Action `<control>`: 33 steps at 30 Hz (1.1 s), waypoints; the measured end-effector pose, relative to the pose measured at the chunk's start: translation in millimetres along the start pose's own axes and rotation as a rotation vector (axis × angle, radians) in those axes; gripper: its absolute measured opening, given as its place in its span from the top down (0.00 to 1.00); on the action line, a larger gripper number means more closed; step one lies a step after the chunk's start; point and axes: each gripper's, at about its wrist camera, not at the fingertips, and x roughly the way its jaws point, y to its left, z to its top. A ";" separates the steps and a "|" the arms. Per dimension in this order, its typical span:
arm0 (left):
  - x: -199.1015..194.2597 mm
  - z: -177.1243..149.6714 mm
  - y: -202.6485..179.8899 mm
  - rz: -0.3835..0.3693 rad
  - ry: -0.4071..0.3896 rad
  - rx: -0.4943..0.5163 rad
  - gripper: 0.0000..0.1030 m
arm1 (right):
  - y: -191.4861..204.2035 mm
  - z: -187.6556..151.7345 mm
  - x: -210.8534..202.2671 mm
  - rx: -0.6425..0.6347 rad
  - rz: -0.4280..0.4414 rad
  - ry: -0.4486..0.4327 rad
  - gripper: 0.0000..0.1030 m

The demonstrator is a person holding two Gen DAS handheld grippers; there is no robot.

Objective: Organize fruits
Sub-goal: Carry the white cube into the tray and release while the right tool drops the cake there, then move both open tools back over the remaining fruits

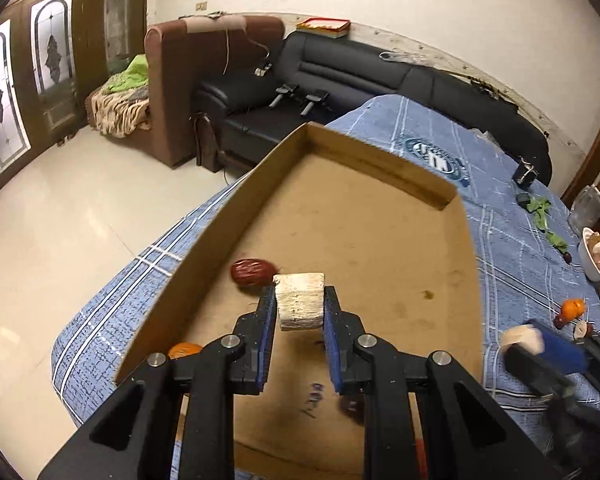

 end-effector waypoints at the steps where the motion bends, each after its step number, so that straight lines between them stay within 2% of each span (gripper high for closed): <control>1: 1.4 -0.8 3.0 0.001 0.004 -0.006 0.79 | 7.8 -0.7 8.8 -0.016 0.002 0.014 0.70; 8: 9.6 -2.5 12.2 -0.034 0.014 -0.024 0.79 | 33.4 -7.5 55.0 -0.084 -0.006 0.094 0.70; 10: 7.6 -2.7 14.7 -0.049 0.009 -0.032 0.75 | 36.1 -9.3 57.2 -0.101 -0.010 0.091 0.70; 12: 2.3 -1.5 15.8 -0.059 -0.006 -0.044 0.62 | 38.8 -8.4 60.2 -0.112 0.001 0.099 0.69; 14: -6.4 0.9 14.6 -0.055 -0.033 -0.046 0.59 | 43.1 -8.3 60.0 -0.128 -0.003 0.096 0.69; 16: -14.6 2.9 13.4 -0.047 -0.057 -0.039 0.56 | 44.2 -8.3 54.6 -0.131 -0.006 0.084 0.68; 20: -38.3 4.2 3.9 -0.003 -0.124 -0.007 0.43 | 39.1 -8.3 33.3 -0.107 -0.008 0.039 0.68; 25: -64.2 5.1 -19.8 0.042 -0.186 0.052 0.40 | 19.3 -10.7 -5.2 -0.048 -0.040 -0.030 0.67; 33: -88.3 -10.9 -65.5 0.045 -0.222 0.178 0.38 | -25.7 -30.2 -49.8 0.063 -0.096 -0.071 0.65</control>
